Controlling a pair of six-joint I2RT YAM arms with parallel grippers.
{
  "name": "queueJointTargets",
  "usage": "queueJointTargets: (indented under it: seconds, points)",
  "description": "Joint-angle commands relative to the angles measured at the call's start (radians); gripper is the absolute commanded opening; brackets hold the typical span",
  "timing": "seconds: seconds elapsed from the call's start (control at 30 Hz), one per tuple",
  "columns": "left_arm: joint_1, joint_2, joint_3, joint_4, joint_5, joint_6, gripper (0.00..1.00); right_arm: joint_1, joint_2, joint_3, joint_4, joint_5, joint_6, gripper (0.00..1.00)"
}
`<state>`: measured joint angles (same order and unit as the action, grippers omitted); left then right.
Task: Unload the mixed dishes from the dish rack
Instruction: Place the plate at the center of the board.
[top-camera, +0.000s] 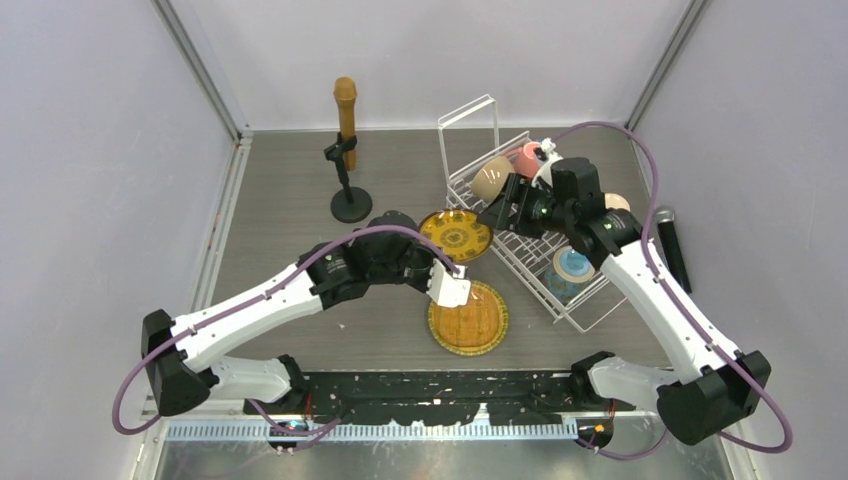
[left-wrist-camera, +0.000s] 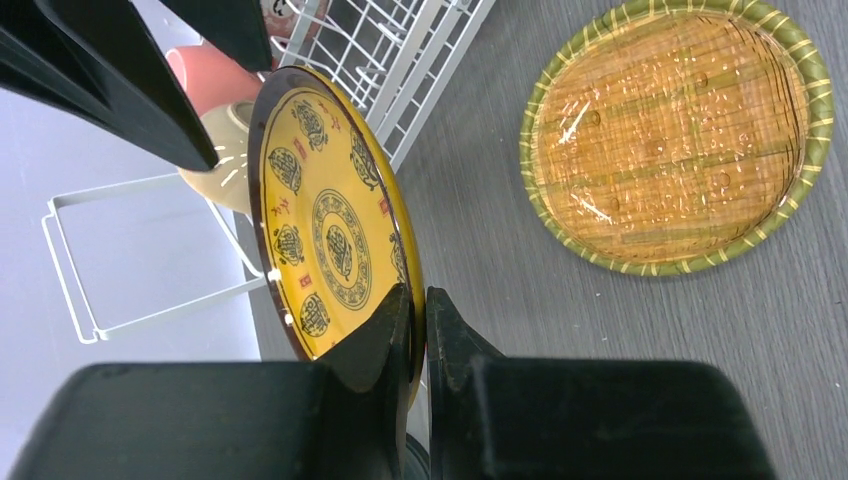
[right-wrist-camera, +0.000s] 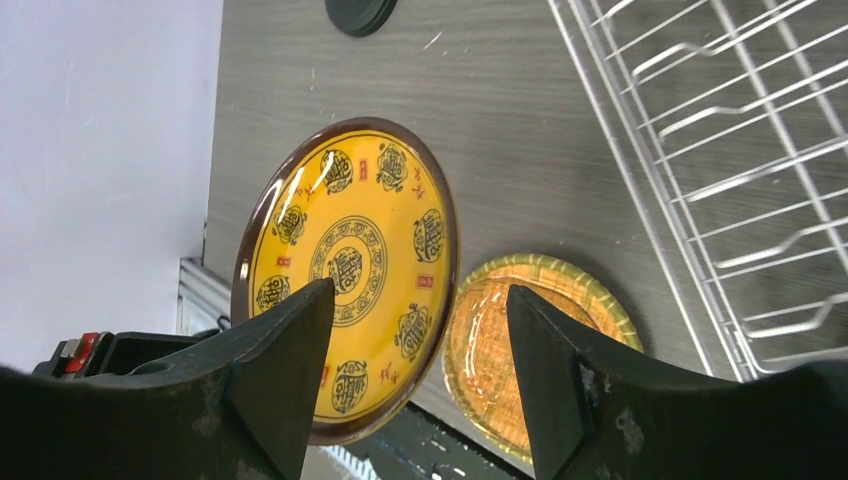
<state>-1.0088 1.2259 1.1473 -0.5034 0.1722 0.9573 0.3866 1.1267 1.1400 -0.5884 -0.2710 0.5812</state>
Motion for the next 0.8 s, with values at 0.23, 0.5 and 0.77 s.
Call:
queueJointTargets:
  seconds: [0.23,0.5,0.77]
  points:
    - [-0.014,-0.043,-0.01,0.098,0.031,0.031,0.0,0.001,0.089,0.004,0.032,-0.183,-0.003,0.39]
    - [-0.023,-0.066,-0.039,0.147,0.018,0.022,0.13,0.001,0.108,0.024,-0.003,-0.172,-0.014,0.04]
    - [-0.023,-0.122,-0.089,0.176,0.054,-0.002,1.0,0.0,0.061,0.011,0.025,-0.134,-0.013,0.0]
